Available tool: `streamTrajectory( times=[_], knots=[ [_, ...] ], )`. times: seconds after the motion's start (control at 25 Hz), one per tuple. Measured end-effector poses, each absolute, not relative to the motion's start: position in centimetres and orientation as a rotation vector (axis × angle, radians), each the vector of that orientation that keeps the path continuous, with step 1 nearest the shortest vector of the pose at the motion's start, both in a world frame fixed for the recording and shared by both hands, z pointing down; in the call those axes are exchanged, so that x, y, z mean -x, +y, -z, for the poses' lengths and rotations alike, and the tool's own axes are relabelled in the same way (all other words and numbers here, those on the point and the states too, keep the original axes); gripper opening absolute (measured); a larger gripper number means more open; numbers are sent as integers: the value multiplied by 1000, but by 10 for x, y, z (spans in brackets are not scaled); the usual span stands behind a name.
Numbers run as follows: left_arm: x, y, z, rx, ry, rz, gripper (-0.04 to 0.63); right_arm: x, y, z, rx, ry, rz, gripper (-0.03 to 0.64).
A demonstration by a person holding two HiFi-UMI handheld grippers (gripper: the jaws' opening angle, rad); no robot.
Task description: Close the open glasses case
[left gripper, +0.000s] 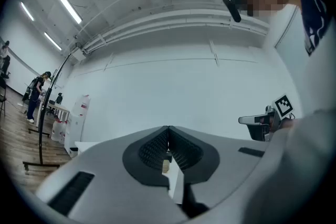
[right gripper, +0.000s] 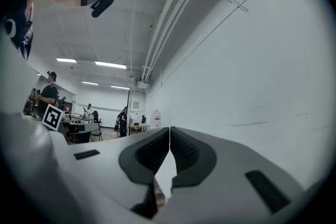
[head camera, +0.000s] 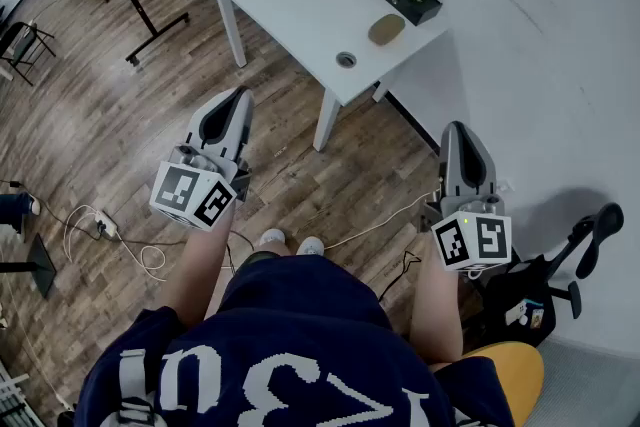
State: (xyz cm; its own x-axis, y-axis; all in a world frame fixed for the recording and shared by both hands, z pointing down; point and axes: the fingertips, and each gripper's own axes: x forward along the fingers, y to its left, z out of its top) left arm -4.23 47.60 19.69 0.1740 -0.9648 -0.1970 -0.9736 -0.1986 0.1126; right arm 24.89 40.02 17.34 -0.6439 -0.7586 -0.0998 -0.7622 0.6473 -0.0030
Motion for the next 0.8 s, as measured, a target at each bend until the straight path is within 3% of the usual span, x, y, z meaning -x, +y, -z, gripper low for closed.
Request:
streamTrajectory(
  times=[0.8],
  knots=[
    [49, 420, -196, 2389, 1966, -323, 14, -229, 346, -172, 1224, 2749, -41, 28]
  ],
)
